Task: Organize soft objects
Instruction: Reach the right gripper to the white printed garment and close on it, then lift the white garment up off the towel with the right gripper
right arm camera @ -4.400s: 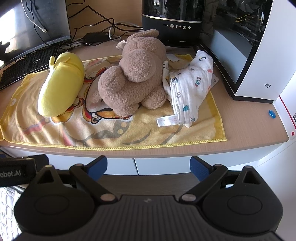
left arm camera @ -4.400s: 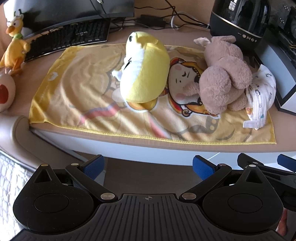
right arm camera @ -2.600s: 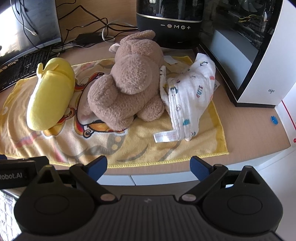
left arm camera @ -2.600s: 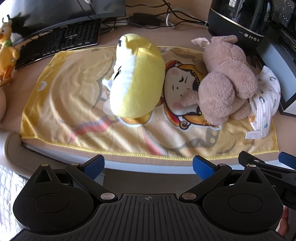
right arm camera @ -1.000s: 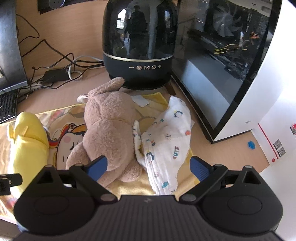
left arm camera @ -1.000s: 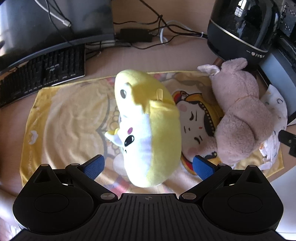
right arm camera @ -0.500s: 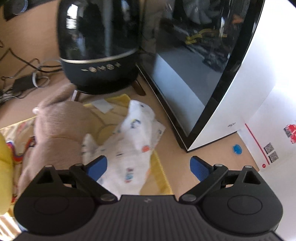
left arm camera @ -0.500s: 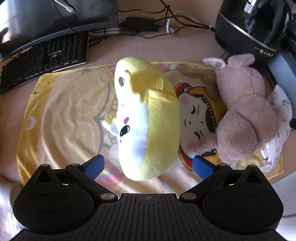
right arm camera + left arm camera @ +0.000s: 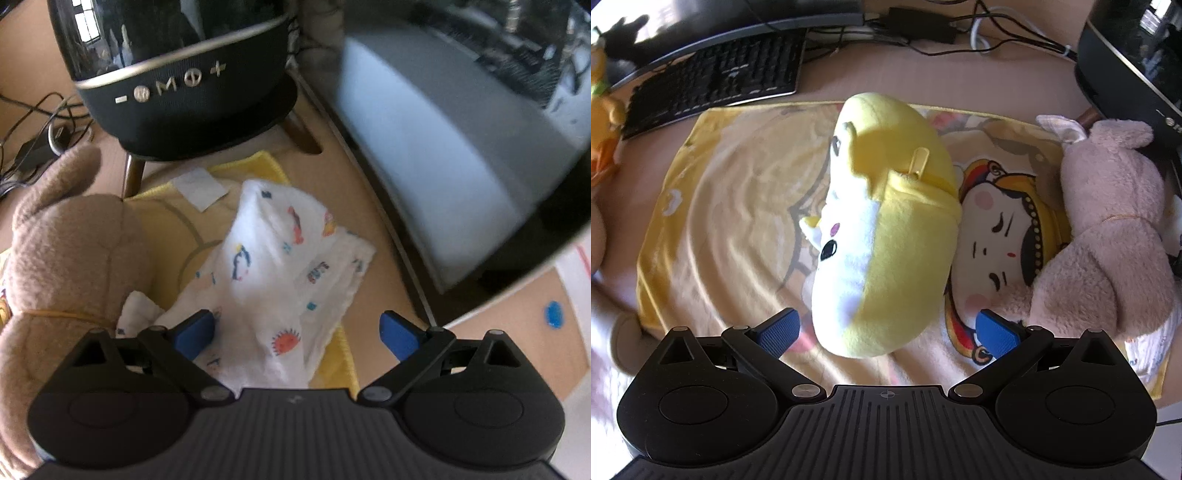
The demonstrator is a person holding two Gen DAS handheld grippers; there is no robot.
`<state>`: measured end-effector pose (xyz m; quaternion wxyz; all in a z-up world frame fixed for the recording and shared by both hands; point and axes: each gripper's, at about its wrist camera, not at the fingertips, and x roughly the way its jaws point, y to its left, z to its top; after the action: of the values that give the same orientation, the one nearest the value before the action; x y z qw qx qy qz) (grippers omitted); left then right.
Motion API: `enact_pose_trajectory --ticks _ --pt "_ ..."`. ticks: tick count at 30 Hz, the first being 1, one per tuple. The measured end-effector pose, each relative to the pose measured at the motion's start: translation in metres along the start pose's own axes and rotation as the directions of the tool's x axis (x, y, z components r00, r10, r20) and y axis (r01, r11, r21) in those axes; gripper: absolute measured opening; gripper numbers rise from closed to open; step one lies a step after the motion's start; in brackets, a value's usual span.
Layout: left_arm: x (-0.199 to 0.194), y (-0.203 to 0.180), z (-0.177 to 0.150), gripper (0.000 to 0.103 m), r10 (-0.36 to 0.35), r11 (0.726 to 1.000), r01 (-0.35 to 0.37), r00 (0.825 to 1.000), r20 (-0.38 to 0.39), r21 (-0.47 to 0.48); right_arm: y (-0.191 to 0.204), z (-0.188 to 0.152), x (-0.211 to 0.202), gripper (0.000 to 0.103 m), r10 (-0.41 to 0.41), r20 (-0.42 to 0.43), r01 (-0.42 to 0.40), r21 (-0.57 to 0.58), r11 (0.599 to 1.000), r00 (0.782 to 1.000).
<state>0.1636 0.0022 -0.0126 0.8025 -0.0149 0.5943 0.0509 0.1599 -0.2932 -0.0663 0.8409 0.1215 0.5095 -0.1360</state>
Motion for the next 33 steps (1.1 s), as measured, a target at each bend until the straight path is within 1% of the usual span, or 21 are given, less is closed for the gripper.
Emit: enact_pose_trajectory --ticks 3,6,7,8,10,11,12,13,14,16,18,19,22,25,27,30,33 --pt "0.0 0.003 -0.002 0.103 0.009 0.999 -0.009 1.0 -0.004 -0.033 0.002 -0.001 0.006 0.094 0.052 -0.001 -0.052 -0.013 0.999 0.999" --pt "0.001 0.006 -0.004 0.103 0.019 0.998 -0.019 1.0 -0.008 -0.067 0.005 -0.002 0.01 0.085 0.132 0.002 -0.132 -0.023 0.991 0.991" --pt "0.001 0.007 -0.005 0.103 0.022 0.997 -0.022 1.0 -0.009 -0.078 0.006 -0.002 0.012 0.08 0.153 -0.005 -0.153 -0.019 0.988 0.988" --pt "0.001 0.009 -0.007 0.103 0.024 0.996 -0.025 1.0 -0.012 -0.082 0.008 -0.002 0.014 0.078 0.167 -0.013 -0.168 -0.015 0.986 0.986" --pt "0.001 0.006 -0.005 0.103 0.022 0.996 -0.023 1.0 -0.02 -0.084 0.011 -0.004 0.015 0.068 0.191 -0.015 -0.192 -0.013 0.981 0.981" --pt "0.001 0.007 -0.004 0.103 0.02 0.996 -0.022 1.0 -0.019 -0.084 0.012 -0.004 0.013 0.066 0.196 -0.007 -0.196 -0.018 0.98 0.981" --pt "0.002 0.009 -0.003 0.103 0.017 0.997 -0.018 1.0 -0.018 -0.079 0.013 -0.003 0.011 0.06 0.196 0.004 -0.196 -0.023 0.98 0.981" --pt "0.002 0.01 -0.001 0.103 0.013 0.997 -0.014 1.0 -0.016 -0.074 0.014 -0.003 0.008 0.05 0.195 0.017 -0.195 -0.027 0.98 0.981" --pt "0.002 0.011 0.0 0.103 0.009 0.998 -0.01 1.0 -0.015 -0.069 0.014 -0.002 0.004 0.046 0.197 0.031 -0.196 -0.029 0.98 0.98" --pt "0.003 0.014 0.004 0.103 -0.001 0.999 0.001 1.0 -0.012 -0.049 0.015 -0.001 -0.003 0.035 0.198 0.056 -0.197 -0.02 0.98 0.979" --pt "0.003 0.016 0.01 0.103 -0.019 0.999 0.019 1.0 -0.004 -0.03 0.013 0.0 -0.011 0.032 0.194 0.076 -0.195 -0.002 0.981 0.978" --pt "0.002 0.017 0.013 0.103 -0.031 0.999 0.031 1.0 0.003 -0.02 0.012 0.0 -0.016 0.029 0.193 0.087 -0.194 0.001 0.981 0.977" --pt "0.0 0.019 0.017 0.103 -0.066 0.998 0.066 0.997 0.028 0.004 0.011 0.001 -0.031 0.025 0.182 0.129 -0.183 -0.003 0.983 0.975" --pt "-0.004 0.026 0.024 0.103 -0.11 0.994 0.109 0.992 0.059 0.018 0.008 0.004 -0.047 0.022 0.172 0.18 -0.179 0.025 0.983 0.969" --pt "-0.005 0.029 0.028 0.103 -0.117 0.993 0.115 0.99 0.077 0.033 0.006 0.006 -0.058 0.021 0.174 0.21 -0.186 0.039 0.982 0.962" --pt "-0.005 0.031 0.036 0.103 -0.121 0.992 0.118 0.988 0.092 0.043 0.007 0.012 -0.078 0.021 0.19 0.264 -0.208 0.042 0.977 0.946" --pt "0.0 0.025 0.045 0.103 -0.12 0.991 0.115 0.989 0.091 0.068 0.014 0.022 -0.101 0.021 0.218 0.334 -0.239 0.023 0.971 0.917"
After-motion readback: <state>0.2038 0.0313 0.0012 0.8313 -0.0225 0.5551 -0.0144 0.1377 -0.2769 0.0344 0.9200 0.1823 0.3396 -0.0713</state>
